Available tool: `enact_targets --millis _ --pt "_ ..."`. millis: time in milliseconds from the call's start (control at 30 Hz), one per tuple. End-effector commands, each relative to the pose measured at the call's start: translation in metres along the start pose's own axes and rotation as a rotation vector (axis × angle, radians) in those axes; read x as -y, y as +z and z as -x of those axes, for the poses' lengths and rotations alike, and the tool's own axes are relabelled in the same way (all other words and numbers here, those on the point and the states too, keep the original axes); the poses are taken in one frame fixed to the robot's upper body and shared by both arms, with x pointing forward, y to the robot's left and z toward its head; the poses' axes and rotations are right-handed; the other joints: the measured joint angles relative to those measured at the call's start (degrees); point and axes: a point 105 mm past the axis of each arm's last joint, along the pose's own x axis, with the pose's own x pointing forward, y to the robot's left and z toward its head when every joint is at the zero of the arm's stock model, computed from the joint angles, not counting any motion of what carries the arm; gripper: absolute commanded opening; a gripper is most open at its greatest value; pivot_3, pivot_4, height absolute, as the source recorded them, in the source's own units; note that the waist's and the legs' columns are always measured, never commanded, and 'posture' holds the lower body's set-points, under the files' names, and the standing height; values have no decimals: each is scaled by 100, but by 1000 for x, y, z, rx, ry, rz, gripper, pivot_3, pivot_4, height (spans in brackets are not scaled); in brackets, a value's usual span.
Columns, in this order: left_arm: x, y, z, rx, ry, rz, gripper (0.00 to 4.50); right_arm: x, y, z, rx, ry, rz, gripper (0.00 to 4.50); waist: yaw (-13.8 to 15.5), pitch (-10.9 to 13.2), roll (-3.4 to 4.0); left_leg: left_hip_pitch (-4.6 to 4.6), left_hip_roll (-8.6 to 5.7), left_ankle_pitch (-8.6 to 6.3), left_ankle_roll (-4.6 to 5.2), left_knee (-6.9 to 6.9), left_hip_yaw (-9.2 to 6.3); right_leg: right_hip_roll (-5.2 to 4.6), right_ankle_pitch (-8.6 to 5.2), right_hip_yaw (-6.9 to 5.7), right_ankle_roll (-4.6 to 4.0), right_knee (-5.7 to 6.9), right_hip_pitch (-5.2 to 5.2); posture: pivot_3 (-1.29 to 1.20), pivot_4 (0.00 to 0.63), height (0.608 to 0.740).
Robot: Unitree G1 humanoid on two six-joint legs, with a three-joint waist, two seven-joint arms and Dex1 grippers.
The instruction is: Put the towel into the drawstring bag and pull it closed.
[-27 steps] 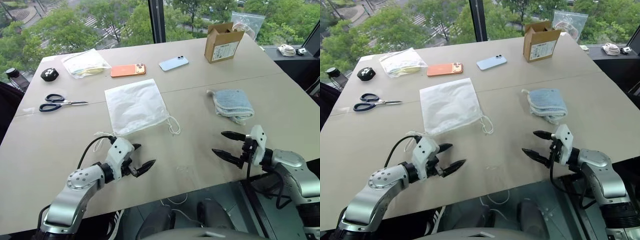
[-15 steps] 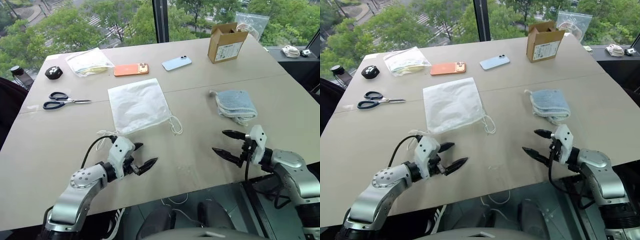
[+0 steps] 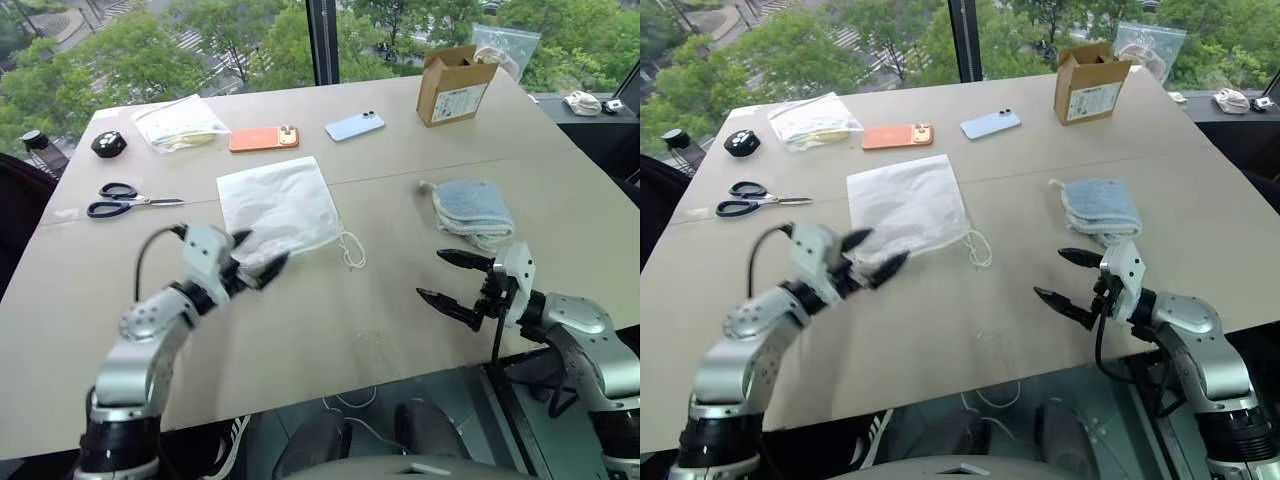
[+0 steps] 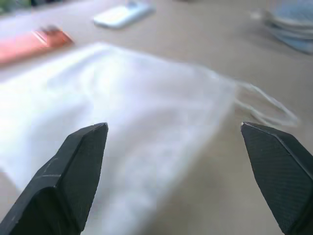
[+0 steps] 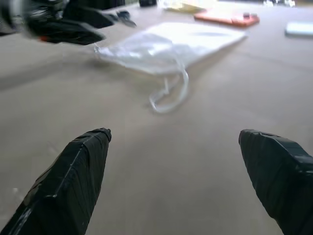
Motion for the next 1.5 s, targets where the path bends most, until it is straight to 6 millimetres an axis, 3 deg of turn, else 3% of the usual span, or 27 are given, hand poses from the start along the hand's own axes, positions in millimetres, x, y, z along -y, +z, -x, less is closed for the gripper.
enact_targets --millis 33,233,500,667,933,1067,1267,1500 --pt "-5 -6 -7 -40 -23 -146 4480 -5 25 -13 64 27 59 4500 -17 0 0 0 0 0 0 0 0 0 0 -1 0 -3 0 0 150 740" --pt "8 -15 -17 -68 -125 -448 4480 -3 34 -19 82 13 77 4500 14 4 -3 -1 0 0 0 -6 -13 -1 0 -16 0 -8 -3 0 150 740" --pt "20 -31 -24 13 4 -742 4480 -8 31 -17 72 -10 73 4500 -10 4 -2 -2 -1 0 0 -6 -10 -2 0 -15 0 -7 -3 0 150 740" --pt "18 -27 -24 73 124 -819 4480 -10 31 -14 69 -19 65 4500 8 4 -2 -2 -1 0 0 -5 -11 -2 0 -14 0 -5 -3 0 150 740" --pt "24 -29 -34 106 238 -740 4480 -11 30 -14 69 -30 62 4500 4 4 -4 -2 -2 0 0 -2 -10 -4 1 -15 1 -2 -2 0 150 740" --pt "28 -44 -38 35 207 -710 4480 -10 30 -12 67 -39 64 4500 4 4 -4 -2 -2 0 0 0 -9 -4 1 -15 1 -1 -1 0 150 740" --pt "7 -58 -32 -57 332 -606 4480 -8 30 -11 65 -48 70 4500 11 0 -6 -1 -2 0 1 3 -8 -4 1 -15 1 1 2 0 150 740" --pt "-3 -47 -36 -42 382 -592 4480 -8 29 -13 65 -50 71 4500 2 -1 -6 13 -1 0 0 3 -4 -3 1 -13 1 9 10 0 150 740"
